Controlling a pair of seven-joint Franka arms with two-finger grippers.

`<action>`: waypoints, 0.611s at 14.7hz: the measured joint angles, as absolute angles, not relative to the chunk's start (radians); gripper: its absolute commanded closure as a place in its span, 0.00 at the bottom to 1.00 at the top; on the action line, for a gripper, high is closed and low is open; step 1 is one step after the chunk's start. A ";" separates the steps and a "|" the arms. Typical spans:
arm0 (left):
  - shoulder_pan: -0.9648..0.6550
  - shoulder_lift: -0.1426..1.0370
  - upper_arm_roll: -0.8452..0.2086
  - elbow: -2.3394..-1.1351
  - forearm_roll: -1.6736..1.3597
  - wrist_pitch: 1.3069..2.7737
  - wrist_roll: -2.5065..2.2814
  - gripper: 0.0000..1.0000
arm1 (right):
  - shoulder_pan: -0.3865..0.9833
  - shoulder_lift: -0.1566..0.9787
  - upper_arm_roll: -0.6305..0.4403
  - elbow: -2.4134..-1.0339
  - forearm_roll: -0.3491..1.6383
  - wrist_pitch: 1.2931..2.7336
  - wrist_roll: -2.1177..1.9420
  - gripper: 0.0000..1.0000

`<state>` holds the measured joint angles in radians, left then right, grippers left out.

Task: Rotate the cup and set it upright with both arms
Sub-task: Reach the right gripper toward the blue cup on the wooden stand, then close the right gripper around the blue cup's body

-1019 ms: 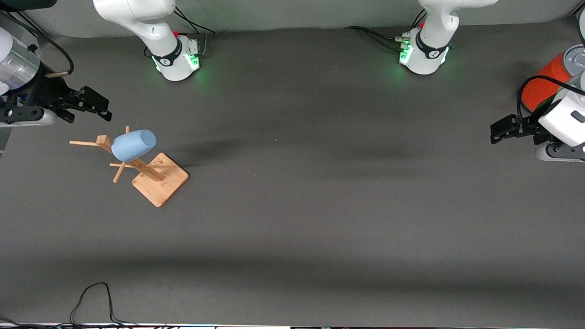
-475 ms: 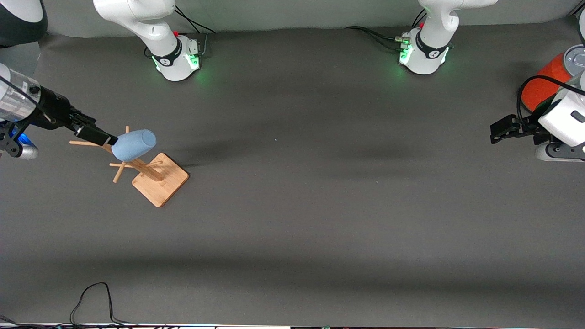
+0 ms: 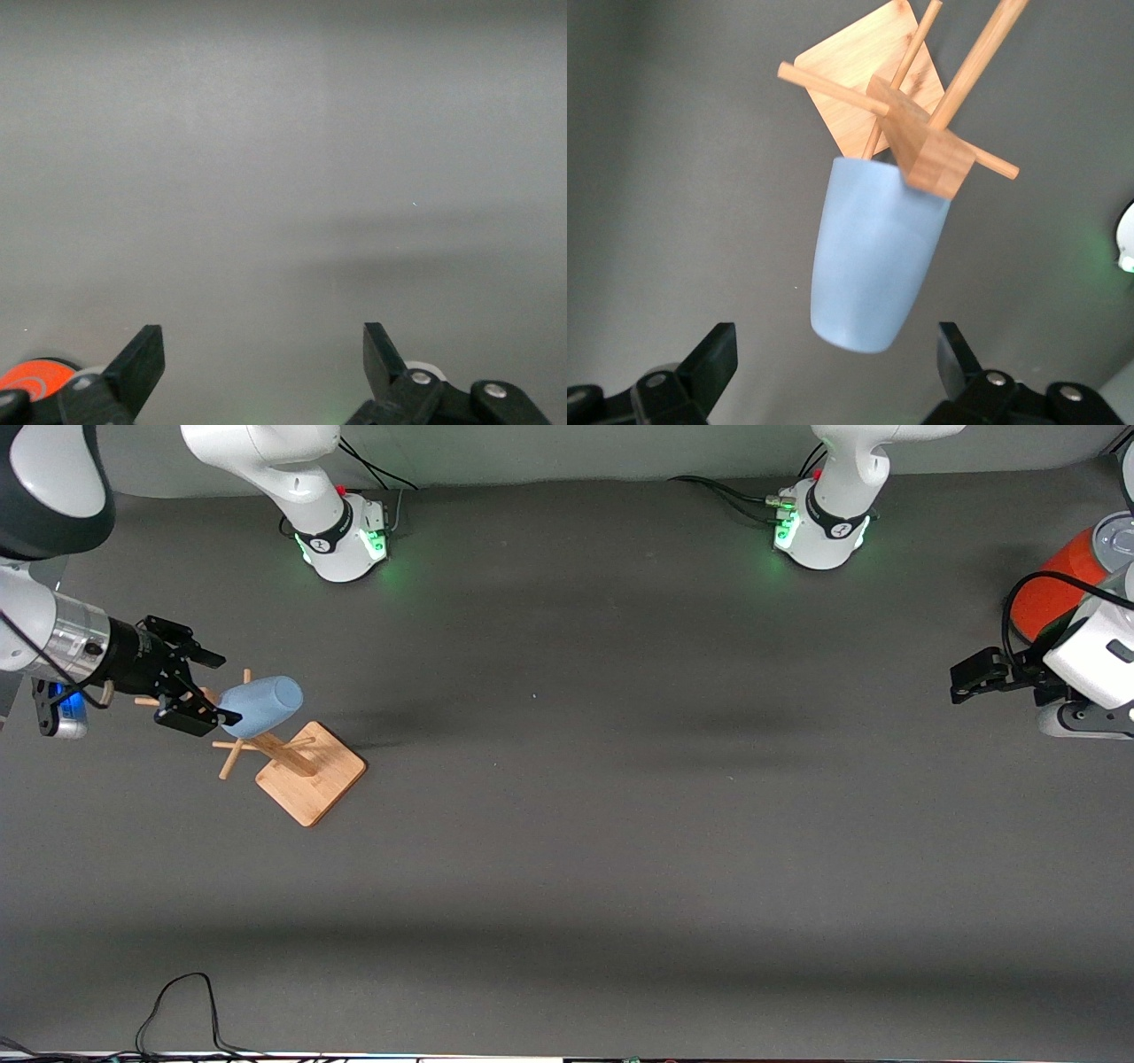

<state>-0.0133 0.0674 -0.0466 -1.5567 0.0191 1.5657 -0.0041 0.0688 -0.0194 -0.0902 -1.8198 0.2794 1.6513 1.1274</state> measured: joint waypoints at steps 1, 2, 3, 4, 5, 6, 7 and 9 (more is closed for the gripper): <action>-0.013 0.067 -0.047 -1.557 0.019 1.566 -0.004 0.00 | 0.068 -0.020 -0.100 -1.830 0.287 1.656 1.128 0.00; -0.013 0.067 -0.047 -1.557 0.019 1.566 -0.004 0.00 | 0.067 -0.021 -0.104 -1.838 0.292 1.661 1.129 0.00; -0.013 0.067 -0.047 -1.557 0.019 1.566 -0.004 0.00 | 0.067 -0.022 -0.106 -1.849 0.295 1.673 1.133 0.00; -0.013 0.067 -0.047 -1.557 0.019 1.566 -0.004 0.00 | 0.067 -0.023 -0.108 -1.864 0.297 1.690 1.137 0.00; -0.013 0.067 -0.047 -1.557 0.019 1.566 -0.004 0.00 | 0.067 -0.023 -0.111 -1.887 0.303 1.711 1.138 0.00; -0.013 0.067 -0.047 -1.557 0.019 1.566 -0.004 0.00 | 0.067 -0.023 -0.112 -1.913 0.312 1.732 1.138 0.00; -0.013 0.067 -0.047 -1.557 0.019 1.566 -0.004 0.00 | 0.068 -0.023 -0.112 -1.940 0.316 1.755 1.138 0.00; -0.013 0.067 -0.047 -1.557 0.019 1.566 -0.004 0.00 | 0.068 -0.023 -0.112 -1.989 0.319 1.799 1.138 0.00</action>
<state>-0.0133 0.0674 -0.0466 -1.5567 0.0191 1.5657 -0.0041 0.0678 -0.0233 -0.1120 -1.9886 0.3193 1.7987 1.1380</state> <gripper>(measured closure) 0.000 0.000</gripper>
